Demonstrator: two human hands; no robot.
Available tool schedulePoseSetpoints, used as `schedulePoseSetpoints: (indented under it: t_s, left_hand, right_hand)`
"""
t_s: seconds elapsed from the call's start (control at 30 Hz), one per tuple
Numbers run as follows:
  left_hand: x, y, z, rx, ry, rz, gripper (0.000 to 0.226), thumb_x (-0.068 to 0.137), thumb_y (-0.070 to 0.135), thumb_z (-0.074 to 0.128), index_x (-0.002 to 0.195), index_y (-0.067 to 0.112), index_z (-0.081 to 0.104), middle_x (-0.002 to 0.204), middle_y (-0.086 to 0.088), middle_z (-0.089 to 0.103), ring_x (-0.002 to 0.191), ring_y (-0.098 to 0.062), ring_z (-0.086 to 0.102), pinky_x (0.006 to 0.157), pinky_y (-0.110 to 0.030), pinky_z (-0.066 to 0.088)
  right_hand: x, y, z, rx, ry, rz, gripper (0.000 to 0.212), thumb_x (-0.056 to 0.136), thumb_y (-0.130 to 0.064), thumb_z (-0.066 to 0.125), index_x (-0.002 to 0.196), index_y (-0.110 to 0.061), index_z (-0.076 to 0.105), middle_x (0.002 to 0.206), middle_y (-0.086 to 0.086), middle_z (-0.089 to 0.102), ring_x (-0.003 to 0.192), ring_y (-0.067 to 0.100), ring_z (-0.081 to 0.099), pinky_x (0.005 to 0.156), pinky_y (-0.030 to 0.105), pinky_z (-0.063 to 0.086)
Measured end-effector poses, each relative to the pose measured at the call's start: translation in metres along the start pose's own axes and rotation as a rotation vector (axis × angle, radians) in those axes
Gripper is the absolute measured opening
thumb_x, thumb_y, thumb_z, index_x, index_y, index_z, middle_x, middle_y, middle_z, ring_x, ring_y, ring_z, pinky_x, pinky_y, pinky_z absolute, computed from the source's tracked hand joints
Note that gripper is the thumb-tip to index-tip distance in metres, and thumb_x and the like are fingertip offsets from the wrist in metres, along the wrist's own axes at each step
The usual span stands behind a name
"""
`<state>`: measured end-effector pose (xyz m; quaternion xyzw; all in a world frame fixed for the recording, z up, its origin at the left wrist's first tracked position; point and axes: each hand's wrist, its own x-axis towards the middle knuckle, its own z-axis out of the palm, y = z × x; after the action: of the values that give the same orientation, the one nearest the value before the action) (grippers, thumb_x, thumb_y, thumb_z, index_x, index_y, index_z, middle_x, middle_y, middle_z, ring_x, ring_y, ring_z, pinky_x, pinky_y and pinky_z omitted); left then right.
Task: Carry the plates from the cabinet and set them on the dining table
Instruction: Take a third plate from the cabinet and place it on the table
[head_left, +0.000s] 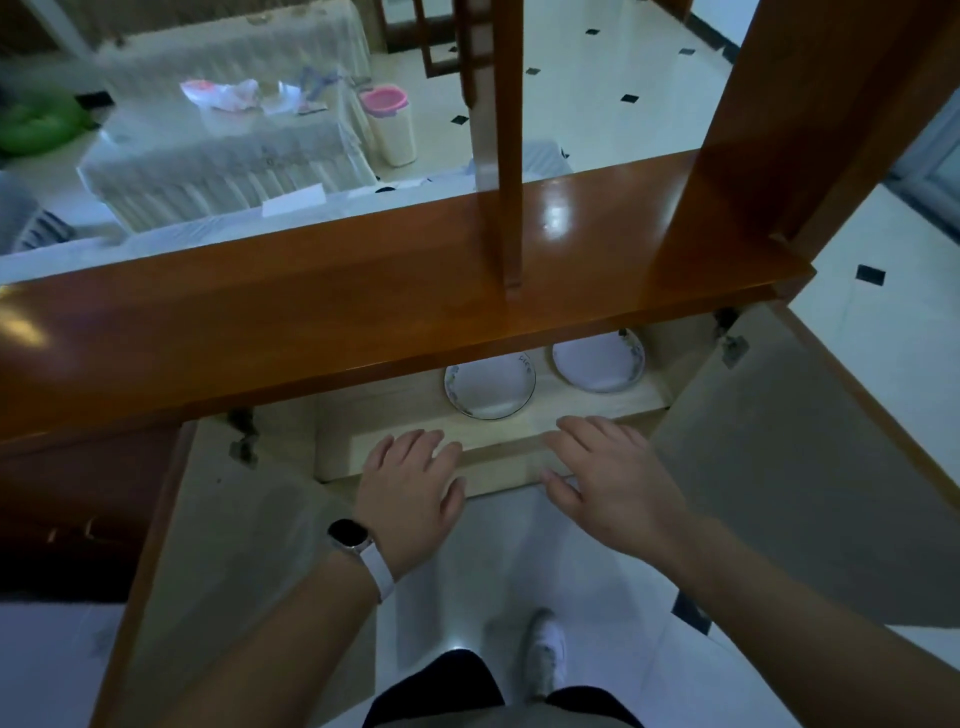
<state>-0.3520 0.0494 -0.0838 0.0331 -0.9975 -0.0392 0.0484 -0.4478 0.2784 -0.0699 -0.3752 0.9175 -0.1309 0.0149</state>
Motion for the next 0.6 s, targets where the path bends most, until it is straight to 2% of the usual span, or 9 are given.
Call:
schedulePoseSetpoints:
  t_s: [0.17, 0.27, 0.33, 0.43, 0.6]
  left_hand:
    - [0.022, -0.009, 0.027, -0.008, -0.064, -0.007, 0.043, 0.084, 0.037, 0.044, 0.108, 0.014, 0.071, 0.11, -0.011, 0.07, 0.101, -0.033, 0.065, 0.09, -0.05, 0.049]
    - [0.036, -0.019, 0.048, -0.047, -0.112, -0.024, 0.039, 0.084, 0.034, 0.049, 0.108, 0.012, 0.07, 0.108, -0.011, 0.07, 0.099, -0.034, 0.065, 0.088, -0.048, 0.048]
    - [0.044, -0.026, 0.065, -0.071, -0.144, -0.045, 0.036, 0.083, 0.032, 0.055, 0.111, 0.013, 0.07, 0.111, -0.011, 0.069, 0.102, -0.034, 0.064, 0.089, -0.047, 0.047]
    - [0.058, -0.04, 0.095, -0.095, -0.193, -0.083, 0.04, 0.088, 0.035, 0.052, 0.121, 0.015, 0.065, 0.122, -0.009, 0.065, 0.111, -0.032, 0.058, 0.092, -0.044, 0.044]
    - [0.085, -0.065, 0.158, -0.189, -0.256, -0.191, 0.044, 0.092, 0.036, 0.051, 0.13, 0.015, 0.058, 0.13, -0.009, 0.06, 0.117, -0.032, 0.052, 0.092, -0.042, 0.044]
  right_hand:
    - [0.013, 0.024, 0.023, 0.023, -0.044, 0.045, 0.041, 0.092, -0.044, 0.051, 0.123, -0.018, 0.061, 0.124, 0.002, 0.062, 0.111, 0.023, 0.056, 0.09, 0.04, 0.045]
    - [0.023, 0.033, 0.044, 0.027, -0.08, 0.086, 0.041, 0.091, -0.042, 0.053, 0.121, -0.016, 0.061, 0.121, 0.003, 0.062, 0.111, 0.026, 0.056, 0.09, 0.04, 0.042]
    - [0.029, 0.039, 0.06, 0.028, -0.105, 0.117, 0.041, 0.092, -0.041, 0.055, 0.123, -0.015, 0.061, 0.124, 0.004, 0.062, 0.114, 0.027, 0.055, 0.092, 0.04, 0.04]
    - [0.042, 0.049, 0.085, 0.012, -0.135, 0.145, 0.045, 0.093, -0.042, 0.053, 0.127, -0.015, 0.06, 0.129, 0.005, 0.06, 0.118, 0.028, 0.053, 0.093, 0.041, 0.04]
    - [0.07, 0.071, 0.14, 0.032, -0.107, 0.187, 0.04, 0.089, -0.037, 0.063, 0.12, -0.011, 0.065, 0.119, 0.011, 0.065, 0.106, 0.034, 0.06, 0.083, 0.041, 0.045]
